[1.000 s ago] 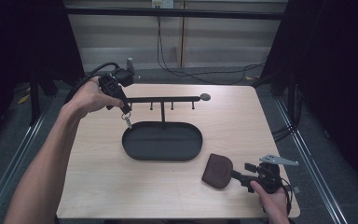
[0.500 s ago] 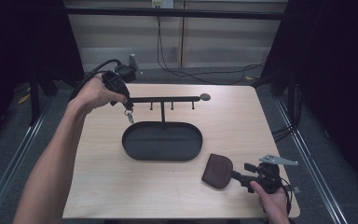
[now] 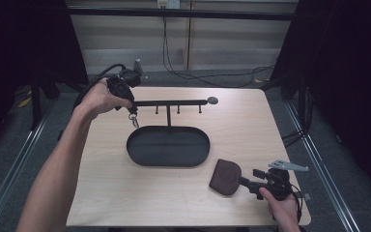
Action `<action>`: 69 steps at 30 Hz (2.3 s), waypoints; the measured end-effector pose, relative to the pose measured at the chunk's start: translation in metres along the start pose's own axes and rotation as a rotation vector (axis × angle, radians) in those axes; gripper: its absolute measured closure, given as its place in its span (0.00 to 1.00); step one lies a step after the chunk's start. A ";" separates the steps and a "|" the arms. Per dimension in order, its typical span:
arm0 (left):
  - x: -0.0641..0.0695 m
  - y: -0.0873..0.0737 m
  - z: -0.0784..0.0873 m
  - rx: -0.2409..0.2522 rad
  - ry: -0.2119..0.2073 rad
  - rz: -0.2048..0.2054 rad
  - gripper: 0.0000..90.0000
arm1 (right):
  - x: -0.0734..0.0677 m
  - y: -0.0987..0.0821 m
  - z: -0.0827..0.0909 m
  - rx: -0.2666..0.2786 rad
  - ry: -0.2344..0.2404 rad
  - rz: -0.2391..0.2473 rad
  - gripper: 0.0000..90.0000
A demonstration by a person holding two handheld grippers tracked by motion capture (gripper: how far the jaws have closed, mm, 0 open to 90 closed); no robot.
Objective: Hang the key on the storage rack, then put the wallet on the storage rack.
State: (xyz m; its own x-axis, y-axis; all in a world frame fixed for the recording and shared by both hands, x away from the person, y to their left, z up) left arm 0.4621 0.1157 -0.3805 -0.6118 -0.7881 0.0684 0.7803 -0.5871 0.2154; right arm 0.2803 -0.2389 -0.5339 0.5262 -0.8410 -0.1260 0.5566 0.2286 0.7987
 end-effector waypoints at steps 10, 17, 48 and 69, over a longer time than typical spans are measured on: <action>-0.003 0.001 -0.004 0.009 0.016 -0.008 0.99 | 0.000 0.000 0.000 0.001 -0.001 -0.001 0.27; -0.007 -0.001 -0.006 0.027 0.030 0.016 0.96 | 0.001 0.000 -0.001 0.000 0.000 -0.008 0.27; -0.005 -0.026 0.004 0.263 -0.094 0.101 0.65 | 0.000 0.000 0.000 0.001 -0.008 -0.004 0.27; 0.010 -0.078 -0.016 0.503 -0.168 0.136 0.34 | 0.000 0.002 0.000 0.011 -0.016 -0.005 0.27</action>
State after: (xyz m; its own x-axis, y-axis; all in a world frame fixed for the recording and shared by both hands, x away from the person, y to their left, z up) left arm 0.3966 0.1505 -0.4122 -0.5539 -0.7861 0.2744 0.7210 -0.2881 0.6302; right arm 0.2820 -0.2383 -0.5321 0.5131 -0.8498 -0.1205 0.5521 0.2193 0.8044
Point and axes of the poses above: each handheld gripper's, and its own axes: z roughly backward along the jaws, y roughly out of its top, x roughly to its right, the point moved 10 cm from there along -z, roughly forward along the jaws, and after that the axes turned 14 degrees about z, right-handed, at the moved point
